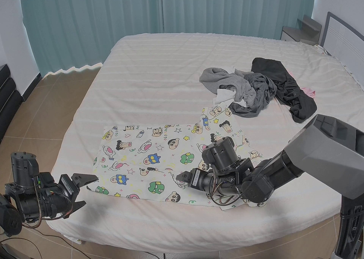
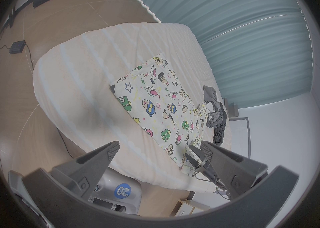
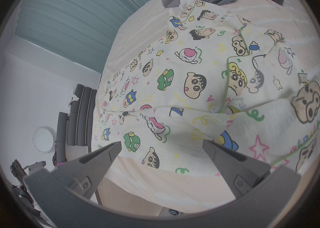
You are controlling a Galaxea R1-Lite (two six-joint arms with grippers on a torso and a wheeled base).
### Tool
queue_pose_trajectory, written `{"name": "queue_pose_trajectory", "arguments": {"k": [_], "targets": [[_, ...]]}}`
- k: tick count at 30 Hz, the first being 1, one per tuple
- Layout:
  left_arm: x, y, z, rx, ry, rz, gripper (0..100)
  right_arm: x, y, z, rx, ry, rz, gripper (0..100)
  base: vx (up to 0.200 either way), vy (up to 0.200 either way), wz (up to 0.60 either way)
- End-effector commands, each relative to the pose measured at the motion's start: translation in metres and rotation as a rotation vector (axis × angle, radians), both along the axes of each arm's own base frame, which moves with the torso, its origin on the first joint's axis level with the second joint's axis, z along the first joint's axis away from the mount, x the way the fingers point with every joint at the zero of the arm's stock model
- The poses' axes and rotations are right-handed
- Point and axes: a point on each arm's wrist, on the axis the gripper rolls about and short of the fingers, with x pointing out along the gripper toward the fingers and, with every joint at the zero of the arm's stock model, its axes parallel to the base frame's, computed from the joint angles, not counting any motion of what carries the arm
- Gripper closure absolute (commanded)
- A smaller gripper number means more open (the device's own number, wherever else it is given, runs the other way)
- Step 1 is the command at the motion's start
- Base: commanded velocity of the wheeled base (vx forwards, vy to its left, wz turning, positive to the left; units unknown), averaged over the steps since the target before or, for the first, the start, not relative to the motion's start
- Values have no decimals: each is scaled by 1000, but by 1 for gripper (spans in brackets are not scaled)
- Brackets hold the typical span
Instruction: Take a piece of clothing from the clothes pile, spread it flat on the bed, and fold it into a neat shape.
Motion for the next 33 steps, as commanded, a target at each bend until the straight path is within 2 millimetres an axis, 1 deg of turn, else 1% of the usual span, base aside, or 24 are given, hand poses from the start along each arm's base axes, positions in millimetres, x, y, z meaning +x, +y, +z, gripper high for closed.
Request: {"name": "queue_pose_trajectory", "arguments": {"k": [1,6,9,17,23,26,27,28,29,30,31,32,33], "targets": [[0,0,0,-1,-1,0,0,8,4,-9,-5,3,-7,0,0,0,0],[0,0,0,-1,-1,0,0,15,8,-11,-1,-16,-21,0,0,0,0],[0,0,0,-1,-1,1,0,23,9,-12,-4,-43,-51,0,0,0,0],[0,0,0,-1,-1,0,0,35,5,-5,8,-98,-109,0,0,0,0],[0,0,0,-1,-1,1,0,35,5,-1,35,-130,-115,0,0,0,0],[0,0,0,-1,-1,1,0,33,2,16,62,-155,-120,0,0,0,0],[0,0,0,-1,-1,1,0,33,2,16,62,-155,-120,0,0,0,0],[0,0,0,-1,-2,1,0,28,-1,28,77,-166,-120,0,0,0,0],[0,0,0,-1,-2,1,0,26,-3,31,78,-167,-121,0,0,0,0],[0,0,0,-1,-2,1,0,18,-11,41,78,-170,-120,0,0,0,0],[0,0,0,-1,-2,1,0,18,-11,41,78,-170,-120,0,0,0,0],[0,0,0,-1,-2,0,0,8,-23,49,73,-164,-122,0,0,0,0],[0,0,0,-1,-2,0,0,8,-24,50,72,-164,-123,0,0,0,0]]}}
